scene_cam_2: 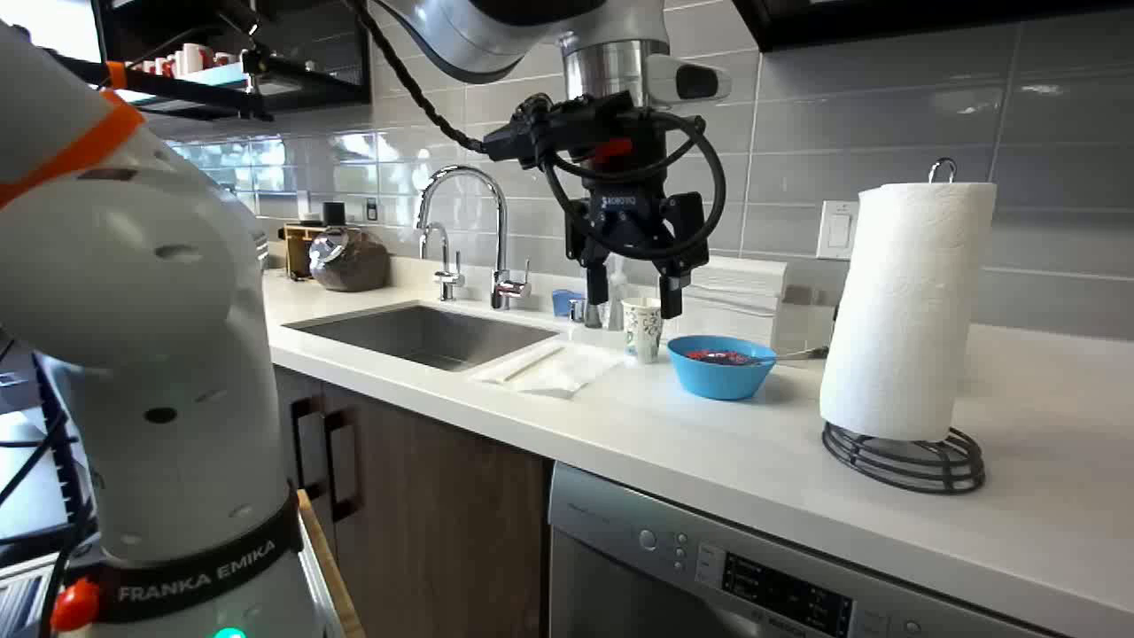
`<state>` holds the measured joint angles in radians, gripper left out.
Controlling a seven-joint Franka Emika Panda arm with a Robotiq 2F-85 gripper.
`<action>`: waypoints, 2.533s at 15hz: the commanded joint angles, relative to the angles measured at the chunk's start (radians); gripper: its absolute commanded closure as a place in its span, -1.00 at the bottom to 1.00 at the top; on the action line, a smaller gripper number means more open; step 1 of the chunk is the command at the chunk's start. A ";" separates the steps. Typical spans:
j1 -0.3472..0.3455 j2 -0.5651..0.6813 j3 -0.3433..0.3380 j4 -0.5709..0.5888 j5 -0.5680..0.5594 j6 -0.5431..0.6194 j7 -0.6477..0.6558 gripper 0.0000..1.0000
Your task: Pick up the white knife, then place it on the paper towel
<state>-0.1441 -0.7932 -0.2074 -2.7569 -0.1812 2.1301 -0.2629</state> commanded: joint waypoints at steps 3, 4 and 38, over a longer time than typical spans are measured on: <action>-0.001 0.002 0.002 -0.001 0.002 -0.003 0.000 -1.00; -0.001 0.002 0.002 -0.001 0.002 -0.003 0.000 -1.00; 0.197 0.633 0.288 0.444 0.598 0.306 0.808 -1.00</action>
<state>0.0540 -0.1596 0.0799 -2.3141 0.4179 2.4392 0.5449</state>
